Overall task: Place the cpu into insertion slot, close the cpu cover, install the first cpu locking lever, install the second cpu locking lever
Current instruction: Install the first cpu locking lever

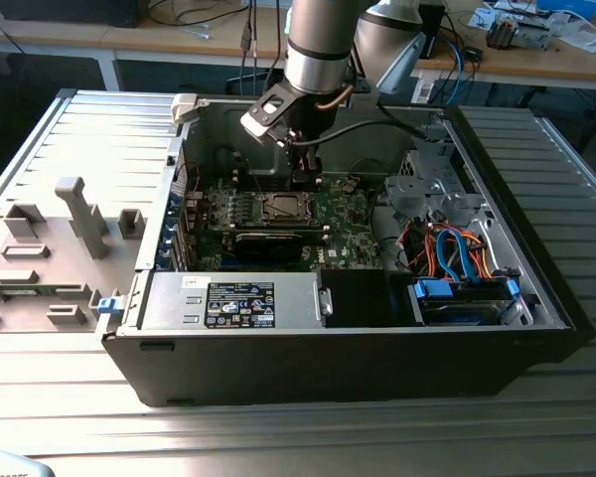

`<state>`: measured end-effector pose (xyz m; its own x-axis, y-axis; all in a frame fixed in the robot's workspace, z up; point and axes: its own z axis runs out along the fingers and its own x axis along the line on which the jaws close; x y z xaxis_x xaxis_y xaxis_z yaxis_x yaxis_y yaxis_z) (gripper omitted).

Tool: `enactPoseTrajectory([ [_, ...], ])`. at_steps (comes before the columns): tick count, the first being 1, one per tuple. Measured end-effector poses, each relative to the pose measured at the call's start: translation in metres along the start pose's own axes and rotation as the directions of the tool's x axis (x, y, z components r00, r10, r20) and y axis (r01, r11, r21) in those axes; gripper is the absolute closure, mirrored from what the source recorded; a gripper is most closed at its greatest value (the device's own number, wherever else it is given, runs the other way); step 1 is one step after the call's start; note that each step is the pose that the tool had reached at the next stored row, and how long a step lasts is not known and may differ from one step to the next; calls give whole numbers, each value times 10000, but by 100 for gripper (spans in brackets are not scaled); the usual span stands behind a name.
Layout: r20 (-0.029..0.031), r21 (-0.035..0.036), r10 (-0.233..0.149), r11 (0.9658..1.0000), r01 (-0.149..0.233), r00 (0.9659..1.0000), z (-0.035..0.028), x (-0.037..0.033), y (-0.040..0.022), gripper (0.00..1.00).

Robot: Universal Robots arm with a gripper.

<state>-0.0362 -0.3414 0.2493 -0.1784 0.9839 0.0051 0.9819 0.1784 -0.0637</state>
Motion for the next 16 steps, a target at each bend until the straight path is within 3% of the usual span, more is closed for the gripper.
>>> enactPoseTrajectory([
  [7,7,-1,-490,9988,490,9988,-1,-1,0,89],
  [14,-62,-21,-839,9965,839,9965,0,-1,0,89],
  [16,-120,-38,-980,9952,980,9951,0,-1,0,89],
])
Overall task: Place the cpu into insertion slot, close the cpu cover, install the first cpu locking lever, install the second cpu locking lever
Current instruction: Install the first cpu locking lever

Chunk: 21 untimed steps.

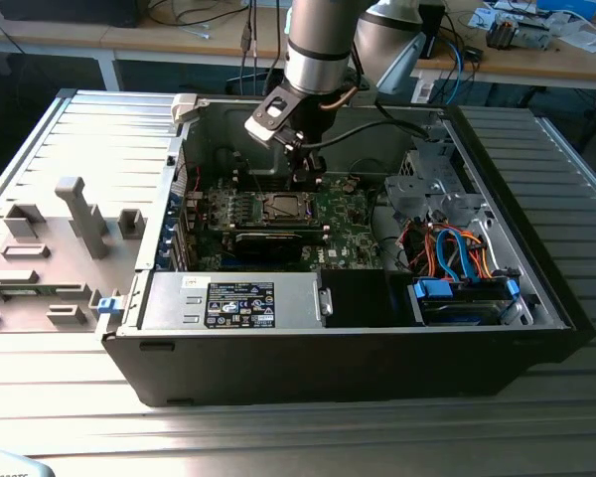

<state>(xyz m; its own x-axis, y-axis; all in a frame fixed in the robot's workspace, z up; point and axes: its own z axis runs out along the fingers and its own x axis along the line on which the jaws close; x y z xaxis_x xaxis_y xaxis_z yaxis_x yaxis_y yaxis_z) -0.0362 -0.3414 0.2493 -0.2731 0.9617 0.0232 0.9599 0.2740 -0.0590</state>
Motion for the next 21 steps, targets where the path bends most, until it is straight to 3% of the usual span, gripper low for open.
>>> enactPoseTrajectory([
  [6,-52,-14,-229,9997,229,9997,0,0,0,89],
  [8,-86,-23,-630,9980,630,9980,0,0,0,89],
  [15,-80,-17,-1057,9944,1057,9944,-1,-1,0,89],
  [21,-64,-8,-1459,9893,1459,9893,0,0,0,89],
])
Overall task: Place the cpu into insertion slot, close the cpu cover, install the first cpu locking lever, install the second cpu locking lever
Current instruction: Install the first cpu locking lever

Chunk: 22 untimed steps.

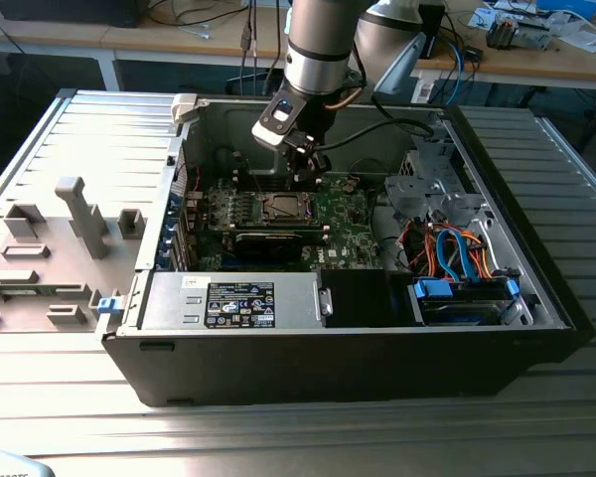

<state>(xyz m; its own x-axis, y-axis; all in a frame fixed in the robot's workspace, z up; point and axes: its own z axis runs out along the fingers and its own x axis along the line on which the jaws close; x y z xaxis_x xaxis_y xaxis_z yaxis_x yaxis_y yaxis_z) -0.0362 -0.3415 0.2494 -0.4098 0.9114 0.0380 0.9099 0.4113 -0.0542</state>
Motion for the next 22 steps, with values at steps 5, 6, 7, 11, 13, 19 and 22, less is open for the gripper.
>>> enactPoseTrajectory([
  [5,2,4,-266,9996,266,9996,0,0,0,89],
  [6,1,5,-308,9995,308,9995,0,0,0,89],
  [7,-1,5,-338,9994,338,9994,0,0,0,89],
  [11,1,9,-500,9987,500,9987,-1,0,0,89],
  [13,4,11,-624,9981,624,9981,0,0,0,89],
  [19,23,27,-991,9951,991,9951,0,0,0,89],
  [22,32,35,-1169,9931,1169,9931,0,0,0,89],
])
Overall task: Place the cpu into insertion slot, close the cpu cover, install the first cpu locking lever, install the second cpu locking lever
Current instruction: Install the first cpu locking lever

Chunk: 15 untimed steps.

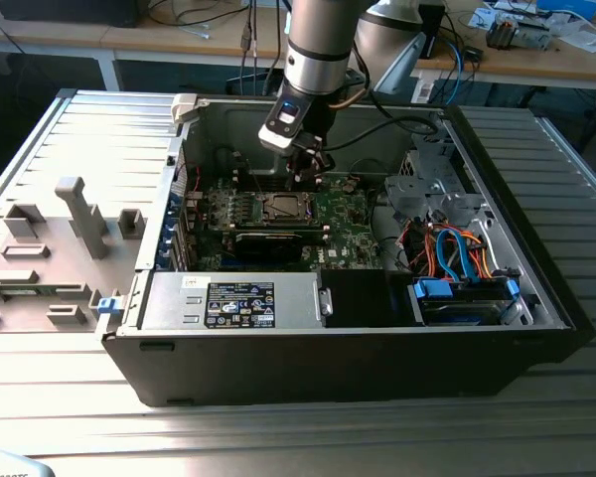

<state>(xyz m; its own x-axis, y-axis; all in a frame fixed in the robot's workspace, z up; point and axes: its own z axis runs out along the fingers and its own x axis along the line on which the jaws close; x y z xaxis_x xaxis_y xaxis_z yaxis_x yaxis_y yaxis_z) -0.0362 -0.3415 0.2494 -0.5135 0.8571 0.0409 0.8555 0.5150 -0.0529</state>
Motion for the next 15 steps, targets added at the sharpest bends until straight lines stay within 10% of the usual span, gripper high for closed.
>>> enactPoseTrajectory([
  [15,31,25,-599,9982,599,9982,0,0,0,89],
])
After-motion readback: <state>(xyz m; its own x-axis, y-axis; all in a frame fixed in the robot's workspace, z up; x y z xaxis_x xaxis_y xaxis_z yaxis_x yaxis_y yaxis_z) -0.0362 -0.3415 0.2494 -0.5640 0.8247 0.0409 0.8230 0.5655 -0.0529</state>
